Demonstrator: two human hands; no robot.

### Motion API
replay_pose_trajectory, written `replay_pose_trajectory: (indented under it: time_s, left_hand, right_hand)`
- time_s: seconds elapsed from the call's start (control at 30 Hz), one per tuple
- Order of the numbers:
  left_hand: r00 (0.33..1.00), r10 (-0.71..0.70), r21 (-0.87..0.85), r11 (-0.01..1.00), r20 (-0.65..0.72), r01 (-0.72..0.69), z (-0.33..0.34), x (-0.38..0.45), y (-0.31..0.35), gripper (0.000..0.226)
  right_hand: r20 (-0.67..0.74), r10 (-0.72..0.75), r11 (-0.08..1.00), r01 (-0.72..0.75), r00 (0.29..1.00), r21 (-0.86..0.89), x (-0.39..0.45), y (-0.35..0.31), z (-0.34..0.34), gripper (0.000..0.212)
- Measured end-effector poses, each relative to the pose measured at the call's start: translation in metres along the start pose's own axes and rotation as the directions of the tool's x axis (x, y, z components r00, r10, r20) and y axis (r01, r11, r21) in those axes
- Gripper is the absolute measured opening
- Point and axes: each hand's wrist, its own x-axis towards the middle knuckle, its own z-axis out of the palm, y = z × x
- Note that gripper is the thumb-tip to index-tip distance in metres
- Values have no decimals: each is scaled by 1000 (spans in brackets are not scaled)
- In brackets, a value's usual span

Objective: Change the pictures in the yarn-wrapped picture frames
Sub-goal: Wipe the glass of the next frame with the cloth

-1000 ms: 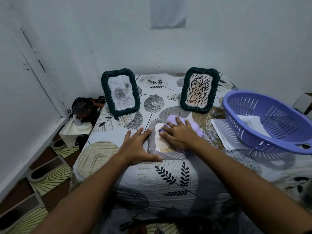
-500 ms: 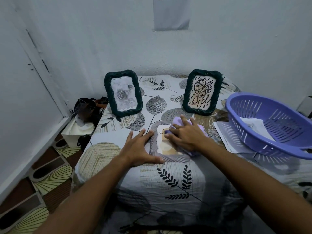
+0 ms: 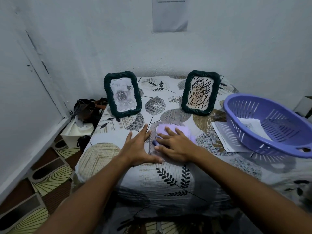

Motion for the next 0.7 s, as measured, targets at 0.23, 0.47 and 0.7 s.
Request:
replay_pose_trajectory:
  time_s: [0.23, 0.47, 0.7]
  left_hand:
    - [1000, -3, -2, 1000, -17, 3, 0, 0, -1, 148]
    - [1000, -3, 7, 1000, -16, 3, -1, 1, -2, 150]
    - [1000, -1, 2, 1000, -19, 1, 0, 2, -2, 148]
  right_hand:
    - [6, -152, 987, 152, 988, -44, -38, 14, -9, 75]
    - [-33, 44, 983, -49, 998, -179, -24, 40, -21, 89]
    - [-14, 183, 977, -184, 983, -105, 27, 19, -13, 66]
